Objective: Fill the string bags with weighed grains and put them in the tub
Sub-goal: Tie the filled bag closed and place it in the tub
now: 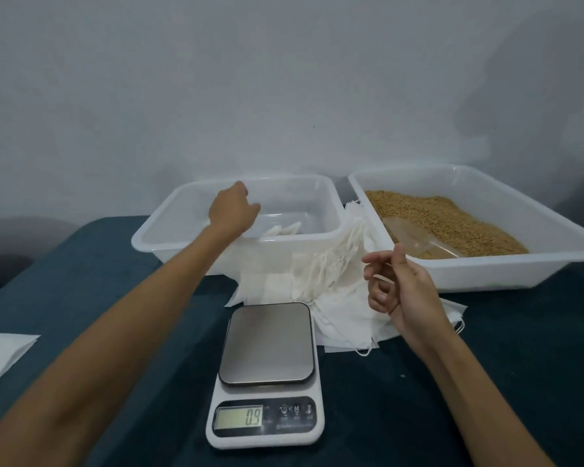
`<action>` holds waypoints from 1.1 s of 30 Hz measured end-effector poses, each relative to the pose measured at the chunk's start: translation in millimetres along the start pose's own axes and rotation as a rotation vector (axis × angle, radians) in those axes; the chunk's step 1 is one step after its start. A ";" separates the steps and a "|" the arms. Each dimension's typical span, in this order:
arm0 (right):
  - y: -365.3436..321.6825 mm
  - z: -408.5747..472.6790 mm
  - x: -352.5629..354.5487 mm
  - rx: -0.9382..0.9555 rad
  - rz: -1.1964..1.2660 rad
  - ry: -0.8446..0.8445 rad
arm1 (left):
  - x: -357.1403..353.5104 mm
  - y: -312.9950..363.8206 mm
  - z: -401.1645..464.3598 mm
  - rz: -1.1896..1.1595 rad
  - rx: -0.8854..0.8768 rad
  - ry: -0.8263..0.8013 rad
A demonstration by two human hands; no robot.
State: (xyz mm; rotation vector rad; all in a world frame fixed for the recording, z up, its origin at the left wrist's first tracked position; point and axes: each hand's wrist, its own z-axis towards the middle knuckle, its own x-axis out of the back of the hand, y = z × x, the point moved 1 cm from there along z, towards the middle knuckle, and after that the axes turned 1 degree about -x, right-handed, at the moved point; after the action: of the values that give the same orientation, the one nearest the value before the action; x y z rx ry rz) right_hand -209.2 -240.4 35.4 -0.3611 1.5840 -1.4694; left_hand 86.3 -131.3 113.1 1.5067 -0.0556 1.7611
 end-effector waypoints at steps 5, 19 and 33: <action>-0.2 -0.4 -0.9 -0.001 -0.007 0.004 | 8.3 -0.1 -96.8 -0.115 -0.486 0.289; 14.2 3.5 -3.1 -0.026 -0.078 -0.052 | -18.8 -23.0 -114.4 0.406 -0.495 -0.207; 15.6 -4.7 -14.6 -0.049 -0.255 -0.182 | -10.5 -21.2 -128.8 0.256 -0.426 -0.278</action>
State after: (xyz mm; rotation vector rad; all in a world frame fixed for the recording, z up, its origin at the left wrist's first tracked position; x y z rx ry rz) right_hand -199.4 -222.9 26.8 -0.7273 1.4690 -1.5419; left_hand -6.2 -57.1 57.5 1.4559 -0.7460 1.5858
